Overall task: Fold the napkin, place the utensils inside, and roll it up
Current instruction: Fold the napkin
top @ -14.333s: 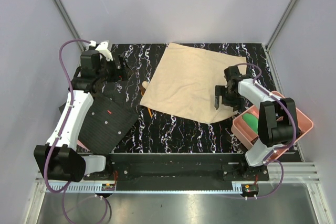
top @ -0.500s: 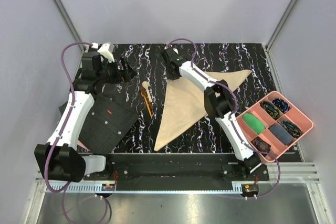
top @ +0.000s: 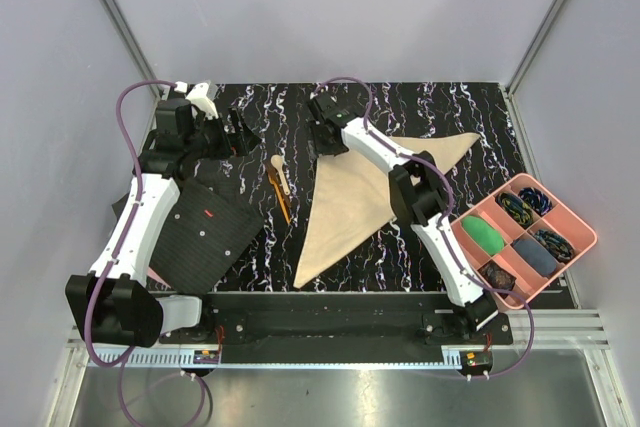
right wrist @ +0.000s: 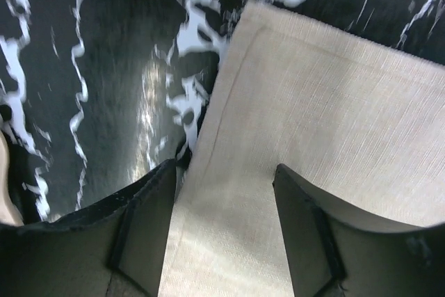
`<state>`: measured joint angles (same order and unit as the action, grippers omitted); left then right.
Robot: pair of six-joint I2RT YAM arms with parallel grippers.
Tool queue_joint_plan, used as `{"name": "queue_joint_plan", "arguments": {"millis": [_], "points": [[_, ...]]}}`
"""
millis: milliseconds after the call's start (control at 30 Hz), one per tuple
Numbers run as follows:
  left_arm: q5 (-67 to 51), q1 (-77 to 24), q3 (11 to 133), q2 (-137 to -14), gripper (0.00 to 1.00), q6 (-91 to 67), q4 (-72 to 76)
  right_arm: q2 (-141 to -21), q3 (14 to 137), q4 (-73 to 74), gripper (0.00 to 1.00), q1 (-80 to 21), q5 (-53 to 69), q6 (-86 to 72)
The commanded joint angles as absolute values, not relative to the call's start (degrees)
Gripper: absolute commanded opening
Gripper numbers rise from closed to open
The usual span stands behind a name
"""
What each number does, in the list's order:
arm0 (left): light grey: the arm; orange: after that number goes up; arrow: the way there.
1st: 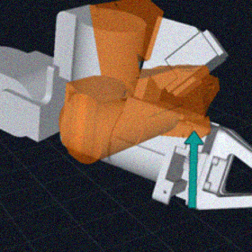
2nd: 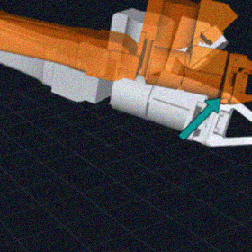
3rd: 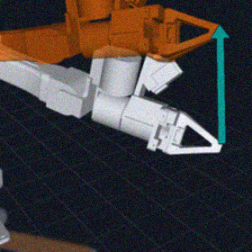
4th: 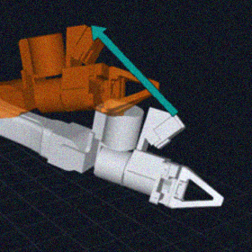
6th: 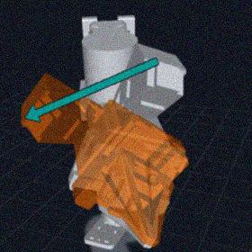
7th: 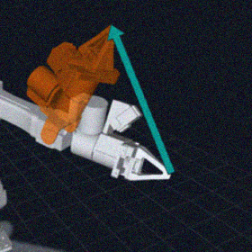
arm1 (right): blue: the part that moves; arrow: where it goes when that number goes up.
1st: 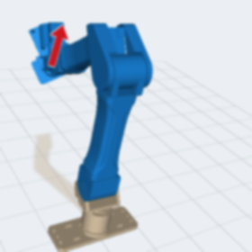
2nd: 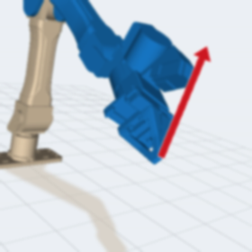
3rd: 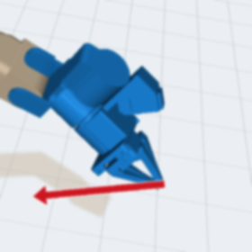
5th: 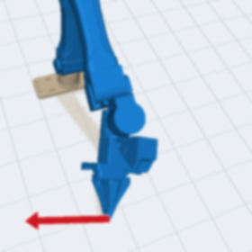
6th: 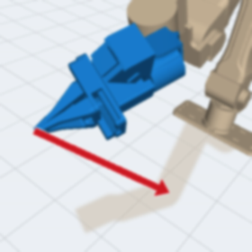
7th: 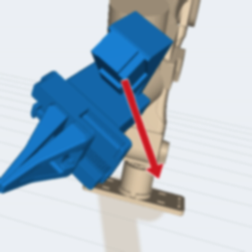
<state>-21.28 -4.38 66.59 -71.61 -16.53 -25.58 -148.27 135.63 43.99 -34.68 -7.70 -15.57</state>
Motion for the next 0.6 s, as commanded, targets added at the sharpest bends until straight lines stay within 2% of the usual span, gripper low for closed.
{"name": "queue_joint_plan", "arguments": {"millis": [0,333,467,567], "points": [[-22.94,-4.22,66.53,-70.40,0.98,-16.87,-22.85,-138.36,129.13,41.31,0.67,-36.99,-4.14,-12.75],[-22.68,-4.22,66.27,-71.36,0.98,-17.14,-22.85,-114.80,86.80,30.07,0.72,-39.46,14.21,-19.32],[-22.33,-4.31,65.83,-71.98,0.98,-17.58,-22.06,-107.68,76.75,26.03,0.73,-40.52,18.71,-22.41],[-19.09,-4.83,64.95,-72.68,0.98,-17.58,-21.80,-103.46,72.25,25.58,0.74,-40.43,17.23,-22.68]]}}
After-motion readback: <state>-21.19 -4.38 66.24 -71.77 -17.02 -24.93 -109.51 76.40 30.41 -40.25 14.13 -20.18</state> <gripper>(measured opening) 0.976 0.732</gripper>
